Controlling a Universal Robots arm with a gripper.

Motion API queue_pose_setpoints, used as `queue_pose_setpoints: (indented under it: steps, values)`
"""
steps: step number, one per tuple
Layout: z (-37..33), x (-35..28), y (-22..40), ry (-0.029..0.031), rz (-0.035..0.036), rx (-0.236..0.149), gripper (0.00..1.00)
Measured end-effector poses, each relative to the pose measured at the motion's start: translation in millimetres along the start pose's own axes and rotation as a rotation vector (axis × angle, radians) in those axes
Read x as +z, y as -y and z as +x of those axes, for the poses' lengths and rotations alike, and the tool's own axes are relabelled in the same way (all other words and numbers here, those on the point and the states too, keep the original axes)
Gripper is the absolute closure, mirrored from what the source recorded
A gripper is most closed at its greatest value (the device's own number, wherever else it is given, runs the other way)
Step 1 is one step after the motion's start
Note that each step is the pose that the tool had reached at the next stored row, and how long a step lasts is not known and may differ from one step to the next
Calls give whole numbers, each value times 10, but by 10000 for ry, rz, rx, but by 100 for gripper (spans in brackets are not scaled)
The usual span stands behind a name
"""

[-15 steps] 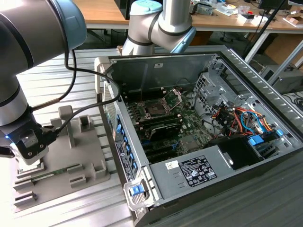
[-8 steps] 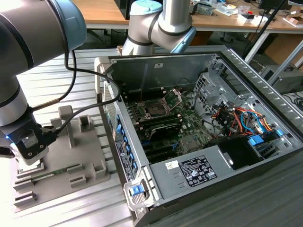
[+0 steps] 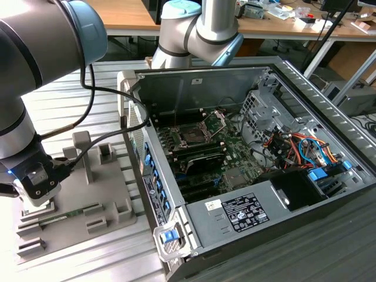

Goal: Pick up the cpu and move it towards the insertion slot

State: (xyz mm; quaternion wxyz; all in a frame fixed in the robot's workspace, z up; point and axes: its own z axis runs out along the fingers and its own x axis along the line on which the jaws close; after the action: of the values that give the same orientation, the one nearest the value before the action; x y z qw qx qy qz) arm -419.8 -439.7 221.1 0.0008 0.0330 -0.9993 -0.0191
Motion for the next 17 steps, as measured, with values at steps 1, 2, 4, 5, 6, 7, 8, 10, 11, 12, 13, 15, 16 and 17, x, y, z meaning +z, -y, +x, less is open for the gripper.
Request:
queue_pose_setpoints:
  steps: [1,2,4,5,6,7,8,10,11,12,13,15,16,17]
  values:
    - [1,4,0,-2,1,-1,89]
    - [3,9,0,-1,1,-1,89]
    - [20,20,-2,1,0,2,89]
    - [28,22,-2,0,1,0,89]
    - [38,25,-3,-1,1,0,89]
    - [43,29,-3,0,1,-1,89]
    - [44,32,-3,1,0,-2,89]
    - [47,37,-3,-1,1,0,89]
    - [48,39,-3,-2,1,-1,89]
    - [49,43,-3,-2,1,0,89]
    - [49,48,-3,0,1,0,89]
    - [50,54,-2,-1,1,0,89]
    - [50,56,-3,-1,1,-1,89]
    - [50,58,-3,-1,1,0,89]
